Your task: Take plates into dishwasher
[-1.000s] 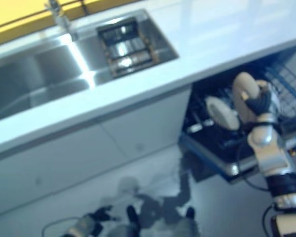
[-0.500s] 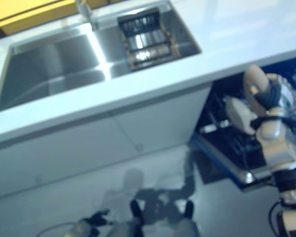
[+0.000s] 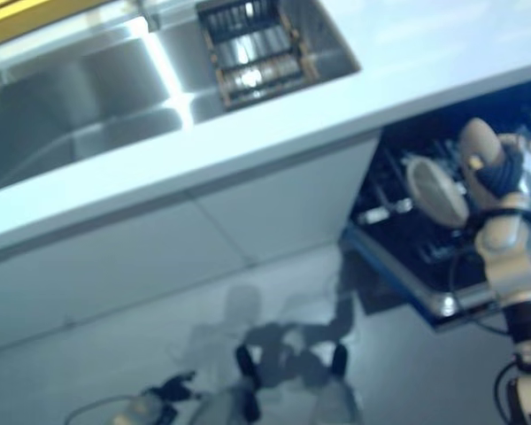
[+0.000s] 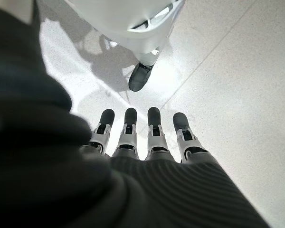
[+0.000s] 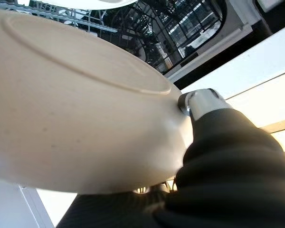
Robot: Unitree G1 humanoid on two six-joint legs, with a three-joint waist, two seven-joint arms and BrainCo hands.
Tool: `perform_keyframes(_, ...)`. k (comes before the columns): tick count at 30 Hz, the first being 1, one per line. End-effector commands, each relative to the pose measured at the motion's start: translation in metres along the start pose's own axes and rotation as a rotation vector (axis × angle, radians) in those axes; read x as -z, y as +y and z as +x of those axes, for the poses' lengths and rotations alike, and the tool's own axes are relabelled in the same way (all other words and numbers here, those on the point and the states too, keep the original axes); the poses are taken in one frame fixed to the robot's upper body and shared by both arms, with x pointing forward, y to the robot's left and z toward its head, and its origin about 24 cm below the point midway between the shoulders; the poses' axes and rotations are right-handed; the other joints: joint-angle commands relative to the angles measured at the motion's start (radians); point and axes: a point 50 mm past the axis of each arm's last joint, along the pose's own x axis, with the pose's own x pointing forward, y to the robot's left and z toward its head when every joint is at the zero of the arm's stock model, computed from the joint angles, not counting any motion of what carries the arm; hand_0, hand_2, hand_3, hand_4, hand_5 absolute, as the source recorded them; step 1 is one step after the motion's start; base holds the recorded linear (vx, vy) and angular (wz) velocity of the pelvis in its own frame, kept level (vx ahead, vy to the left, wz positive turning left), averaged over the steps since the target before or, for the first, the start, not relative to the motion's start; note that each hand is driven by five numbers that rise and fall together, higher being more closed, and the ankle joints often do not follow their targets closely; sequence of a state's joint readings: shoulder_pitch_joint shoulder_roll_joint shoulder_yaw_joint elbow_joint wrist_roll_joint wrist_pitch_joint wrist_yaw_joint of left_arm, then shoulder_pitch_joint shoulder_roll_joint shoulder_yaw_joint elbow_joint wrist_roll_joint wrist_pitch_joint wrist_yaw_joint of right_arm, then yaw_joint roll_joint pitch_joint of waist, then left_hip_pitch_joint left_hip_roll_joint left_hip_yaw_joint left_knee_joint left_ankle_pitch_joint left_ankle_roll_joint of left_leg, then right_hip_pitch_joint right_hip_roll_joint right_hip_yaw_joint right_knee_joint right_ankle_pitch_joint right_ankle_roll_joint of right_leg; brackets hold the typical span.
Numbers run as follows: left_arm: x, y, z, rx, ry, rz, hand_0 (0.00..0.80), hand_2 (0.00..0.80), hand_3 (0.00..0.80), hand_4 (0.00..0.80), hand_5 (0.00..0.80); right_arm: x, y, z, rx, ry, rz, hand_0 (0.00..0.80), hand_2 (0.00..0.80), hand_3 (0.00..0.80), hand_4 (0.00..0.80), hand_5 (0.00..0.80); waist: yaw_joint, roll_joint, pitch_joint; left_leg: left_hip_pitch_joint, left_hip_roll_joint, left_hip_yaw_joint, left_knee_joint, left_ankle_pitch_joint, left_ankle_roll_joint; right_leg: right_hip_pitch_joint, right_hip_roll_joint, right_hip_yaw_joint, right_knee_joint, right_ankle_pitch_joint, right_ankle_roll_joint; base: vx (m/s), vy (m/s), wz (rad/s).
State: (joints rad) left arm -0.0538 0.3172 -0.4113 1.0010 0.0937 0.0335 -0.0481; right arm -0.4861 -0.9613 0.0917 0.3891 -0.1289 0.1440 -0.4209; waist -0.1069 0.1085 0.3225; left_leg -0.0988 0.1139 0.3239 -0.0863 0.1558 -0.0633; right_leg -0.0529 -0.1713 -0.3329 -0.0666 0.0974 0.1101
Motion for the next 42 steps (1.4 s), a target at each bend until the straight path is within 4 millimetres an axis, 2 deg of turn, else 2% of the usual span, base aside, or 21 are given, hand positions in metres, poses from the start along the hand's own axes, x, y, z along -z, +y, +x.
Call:
perform_keyframes(1, -0.009, 0.017, 0.001, -0.027, -0.021, 0.023, 0.0, 0.0, 0.0, 0.0, 0.0, -0.024, -0.039, 0.023, 0.175, -0.083, -0.028, 0.8, 0.8, 0.8, 0.8, 0.8, 0.018, -0.044, 0.016, 0.218, 0.037, 0.013, 0.0, -0.149, -0.068, -0.148, -0.021, 0.012, 0.141, -0.027, -0.008, 0.0, 0.0, 0.0)
perform_keyframes(6, -0.011, 0.017, 0.001, -0.023, -0.029, 0.02, 0.0, 0.0, 0.0, 0.0, 0.0, -0.026, -0.043, 0.027, 0.176, -0.08, -0.024, 0.8, 0.8, 0.8, 0.8, 0.8, 0.022, -0.034, 0.027, 0.2, 0.037, 0.01, -0.001, -0.14, -0.072, -0.161, -0.016, 0.013, 0.135, -0.029, -0.013, 0.002, -0.006, -0.03)
perform_keyframes(21, -0.018, 0.011, 0.001, -0.007, -0.068, 0.021, 0.0, 0.0, 0.0, 0.0, 0.0, -0.035, -0.036, 0.033, 0.149, -0.068, -0.021, 0.8, 0.8, 0.8, 0.8, 0.8, 0.037, 0.002, 0.061, 0.149, 0.039, -0.009, 0.0, -0.108, -0.084, -0.199, -0.006, 0.014, 0.131, -0.04, -0.032, 0.006, -0.004, -0.01)
perform_keyframes(34, -0.023, 0.009, 0.001, 0.004, -0.086, 0.003, 0.0, 0.0, 0.0, 0.0, 0.0, -0.049, -0.043, 0.045, 0.158, -0.08, -0.05, 0.8, 0.8, 0.8, 0.8, 0.8, 0.054, 0.037, 0.093, 0.101, 0.039, -0.025, 0.001, -0.08, -0.091, -0.243, -0.004, 0.007, 0.152, -0.059, -0.047, 0.0, 0.0, 0.0)
perform_keyframes(42, -0.026, 0.008, 0.001, 0.005, -0.102, 0.0, 0.0, 0.0, 0.0, 0.0, 0.0, -0.052, -0.039, 0.045, 0.131, -0.096, -0.075, 0.8, 0.8, 0.8, 0.8, 0.8, 0.056, 0.045, 0.106, 0.084, 0.041, -0.027, 0.005, -0.066, -0.094, -0.264, -0.003, 0.003, 0.162, -0.065, -0.054, 0.002, -0.002, 0.0)
